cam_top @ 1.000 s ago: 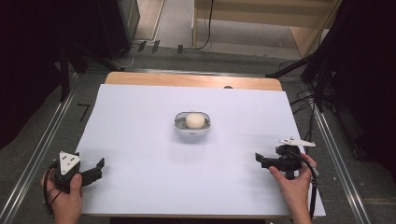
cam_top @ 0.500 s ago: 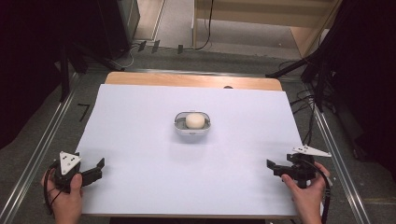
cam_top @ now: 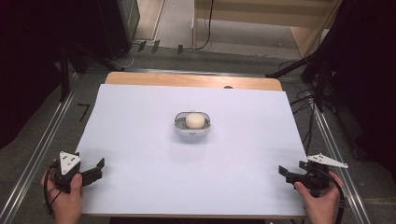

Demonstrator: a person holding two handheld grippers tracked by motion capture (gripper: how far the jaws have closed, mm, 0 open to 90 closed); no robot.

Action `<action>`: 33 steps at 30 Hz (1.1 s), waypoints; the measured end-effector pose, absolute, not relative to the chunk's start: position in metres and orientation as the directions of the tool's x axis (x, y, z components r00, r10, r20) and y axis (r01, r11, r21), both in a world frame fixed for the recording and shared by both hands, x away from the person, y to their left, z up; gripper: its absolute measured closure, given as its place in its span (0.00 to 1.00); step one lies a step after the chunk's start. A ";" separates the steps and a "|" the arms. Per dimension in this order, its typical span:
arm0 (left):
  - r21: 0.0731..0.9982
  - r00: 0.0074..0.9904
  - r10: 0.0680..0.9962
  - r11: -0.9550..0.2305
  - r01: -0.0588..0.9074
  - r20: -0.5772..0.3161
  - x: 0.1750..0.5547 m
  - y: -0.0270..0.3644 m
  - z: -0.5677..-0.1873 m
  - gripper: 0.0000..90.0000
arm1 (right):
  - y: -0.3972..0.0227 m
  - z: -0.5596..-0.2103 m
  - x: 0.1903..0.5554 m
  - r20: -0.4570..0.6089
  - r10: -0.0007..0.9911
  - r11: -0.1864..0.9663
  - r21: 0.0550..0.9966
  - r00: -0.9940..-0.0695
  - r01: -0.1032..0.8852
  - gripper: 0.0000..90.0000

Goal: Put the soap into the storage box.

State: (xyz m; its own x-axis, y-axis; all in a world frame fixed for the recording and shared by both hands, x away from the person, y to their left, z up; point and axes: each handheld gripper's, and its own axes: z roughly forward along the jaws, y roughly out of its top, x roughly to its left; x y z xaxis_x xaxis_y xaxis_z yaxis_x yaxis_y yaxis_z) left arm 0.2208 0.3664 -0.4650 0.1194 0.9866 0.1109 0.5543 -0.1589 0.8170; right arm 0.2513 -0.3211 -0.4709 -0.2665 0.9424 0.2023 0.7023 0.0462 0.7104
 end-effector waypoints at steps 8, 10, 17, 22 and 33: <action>0.817 0.119 0.987 -0.159 0.555 0.111 0.221 0.366 -0.465 0.15 | -0.340 -0.475 0.237 0.205 0.948 0.027 0.715 -0.246 0.699 0.11; 0.817 0.119 0.987 -0.159 0.554 0.111 0.221 0.366 -0.465 0.15 | -0.346 -0.475 0.233 0.201 0.949 0.024 0.720 -0.242 0.694 0.11; 0.817 0.120 0.987 -0.159 0.555 0.111 0.221 0.366 -0.465 0.15 | -0.355 -0.476 0.228 0.198 0.955 0.006 0.735 -0.222 0.679 0.15; 0.816 0.121 0.987 -0.159 0.555 0.110 0.221 0.366 -0.465 0.15 | -0.357 -0.480 0.228 0.192 0.955 0.008 0.743 -0.224 0.669 0.15; 0.811 0.124 0.986 -0.163 0.561 0.112 0.222 0.366 -0.465 0.15 | -0.354 -0.484 0.228 0.196 0.955 0.001 0.748 -0.222 0.664 0.15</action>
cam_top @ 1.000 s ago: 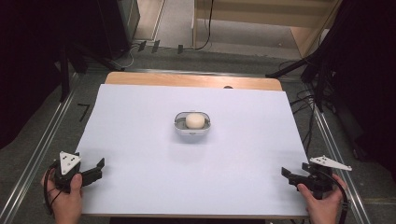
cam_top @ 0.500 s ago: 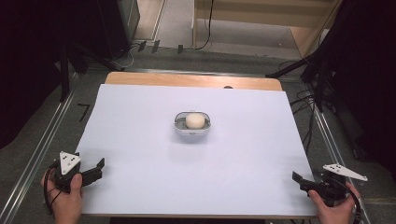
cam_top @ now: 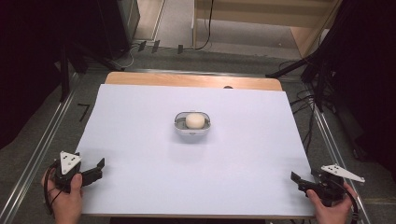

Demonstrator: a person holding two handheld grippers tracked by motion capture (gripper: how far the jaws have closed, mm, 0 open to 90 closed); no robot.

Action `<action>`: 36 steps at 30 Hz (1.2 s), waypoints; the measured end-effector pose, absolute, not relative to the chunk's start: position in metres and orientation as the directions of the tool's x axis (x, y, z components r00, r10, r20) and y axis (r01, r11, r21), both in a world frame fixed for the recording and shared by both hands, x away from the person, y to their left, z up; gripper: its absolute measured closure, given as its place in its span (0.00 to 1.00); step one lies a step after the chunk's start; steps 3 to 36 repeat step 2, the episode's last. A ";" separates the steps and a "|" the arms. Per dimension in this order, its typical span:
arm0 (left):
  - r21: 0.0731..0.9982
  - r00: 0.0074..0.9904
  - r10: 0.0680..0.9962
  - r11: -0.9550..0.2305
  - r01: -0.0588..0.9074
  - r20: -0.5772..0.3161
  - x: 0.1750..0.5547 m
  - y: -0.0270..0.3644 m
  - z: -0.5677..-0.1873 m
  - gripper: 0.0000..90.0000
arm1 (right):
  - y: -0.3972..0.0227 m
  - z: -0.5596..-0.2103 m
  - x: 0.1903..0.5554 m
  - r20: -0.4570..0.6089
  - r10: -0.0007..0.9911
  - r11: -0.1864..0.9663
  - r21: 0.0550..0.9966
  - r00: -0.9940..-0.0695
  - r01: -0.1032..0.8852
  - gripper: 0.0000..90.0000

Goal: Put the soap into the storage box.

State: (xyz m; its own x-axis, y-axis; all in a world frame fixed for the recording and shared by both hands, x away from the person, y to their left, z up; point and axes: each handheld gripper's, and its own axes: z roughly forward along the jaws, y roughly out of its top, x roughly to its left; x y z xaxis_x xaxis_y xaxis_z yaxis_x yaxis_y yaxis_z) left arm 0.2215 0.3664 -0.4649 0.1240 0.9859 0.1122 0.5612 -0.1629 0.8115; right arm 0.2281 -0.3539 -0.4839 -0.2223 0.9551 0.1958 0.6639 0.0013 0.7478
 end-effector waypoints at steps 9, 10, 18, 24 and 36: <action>0.810 0.125 0.986 -0.163 0.563 0.112 0.222 0.366 -0.465 0.15 | -0.355 -0.484 0.228 0.205 0.954 -0.007 0.747 -0.220 0.665 0.15; 0.810 0.125 0.986 -0.163 0.563 0.112 0.222 0.366 -0.465 0.15 | -0.355 -0.484 0.228 0.205 0.954 -0.007 0.747 -0.220 0.665 0.15; 0.810 0.125 0.986 -0.163 0.563 0.112 0.222 0.366 -0.465 0.15 | -0.355 -0.484 0.228 0.205 0.954 -0.007 0.747 -0.220 0.665 0.15; 0.810 0.125 0.986 -0.163 0.563 0.112 0.222 0.366 -0.465 0.15 | -0.355 -0.484 0.228 0.205 0.954 -0.007 0.747 -0.220 0.665 0.15; 0.810 0.125 0.986 -0.163 0.563 0.112 0.222 0.366 -0.465 0.15 | -0.355 -0.484 0.228 0.205 0.954 -0.007 0.747 -0.220 0.665 0.15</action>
